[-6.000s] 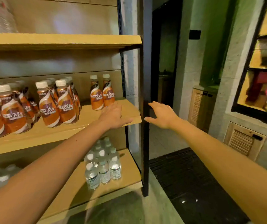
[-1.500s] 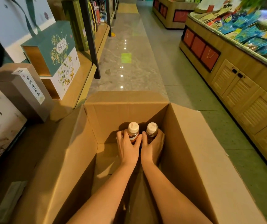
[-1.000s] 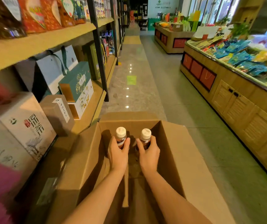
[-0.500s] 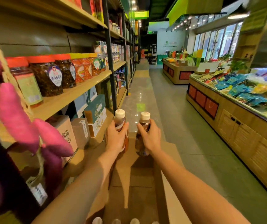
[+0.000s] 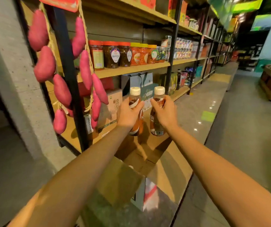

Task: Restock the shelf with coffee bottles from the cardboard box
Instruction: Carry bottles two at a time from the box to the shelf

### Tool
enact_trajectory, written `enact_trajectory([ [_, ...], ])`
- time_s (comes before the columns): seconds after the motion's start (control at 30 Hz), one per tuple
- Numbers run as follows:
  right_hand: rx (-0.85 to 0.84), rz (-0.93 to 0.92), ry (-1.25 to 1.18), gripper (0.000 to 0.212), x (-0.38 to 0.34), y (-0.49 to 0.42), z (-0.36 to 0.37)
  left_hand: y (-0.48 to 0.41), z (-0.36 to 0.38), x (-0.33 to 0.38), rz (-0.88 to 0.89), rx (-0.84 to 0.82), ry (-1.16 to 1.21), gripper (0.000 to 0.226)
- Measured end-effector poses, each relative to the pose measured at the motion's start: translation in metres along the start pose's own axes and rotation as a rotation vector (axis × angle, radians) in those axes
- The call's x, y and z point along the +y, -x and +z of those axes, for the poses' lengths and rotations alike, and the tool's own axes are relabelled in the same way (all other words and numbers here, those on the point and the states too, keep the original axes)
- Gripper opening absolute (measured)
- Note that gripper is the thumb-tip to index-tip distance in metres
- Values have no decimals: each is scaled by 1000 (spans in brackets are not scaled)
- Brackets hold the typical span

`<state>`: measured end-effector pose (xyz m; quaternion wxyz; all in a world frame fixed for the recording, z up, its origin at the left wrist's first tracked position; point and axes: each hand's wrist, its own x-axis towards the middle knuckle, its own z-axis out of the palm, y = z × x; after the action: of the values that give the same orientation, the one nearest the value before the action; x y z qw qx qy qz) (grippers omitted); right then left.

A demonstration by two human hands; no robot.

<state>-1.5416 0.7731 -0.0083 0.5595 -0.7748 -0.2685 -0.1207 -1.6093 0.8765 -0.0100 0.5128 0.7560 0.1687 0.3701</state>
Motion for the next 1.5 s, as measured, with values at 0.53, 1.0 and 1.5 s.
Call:
enact_trajectory([
  [0.53,-500,-270,-305,39,-194,195,98,210,-265,60,-104,588,-350,31],
  [1.0,-1004,-414,-594,36,-417,574,115,580,-509,157,-253,1029,-590,27],
  [1.5,-1466,-618,-878,37,-629,948,67,932,-679,277,-432,1509,-770,19],
])
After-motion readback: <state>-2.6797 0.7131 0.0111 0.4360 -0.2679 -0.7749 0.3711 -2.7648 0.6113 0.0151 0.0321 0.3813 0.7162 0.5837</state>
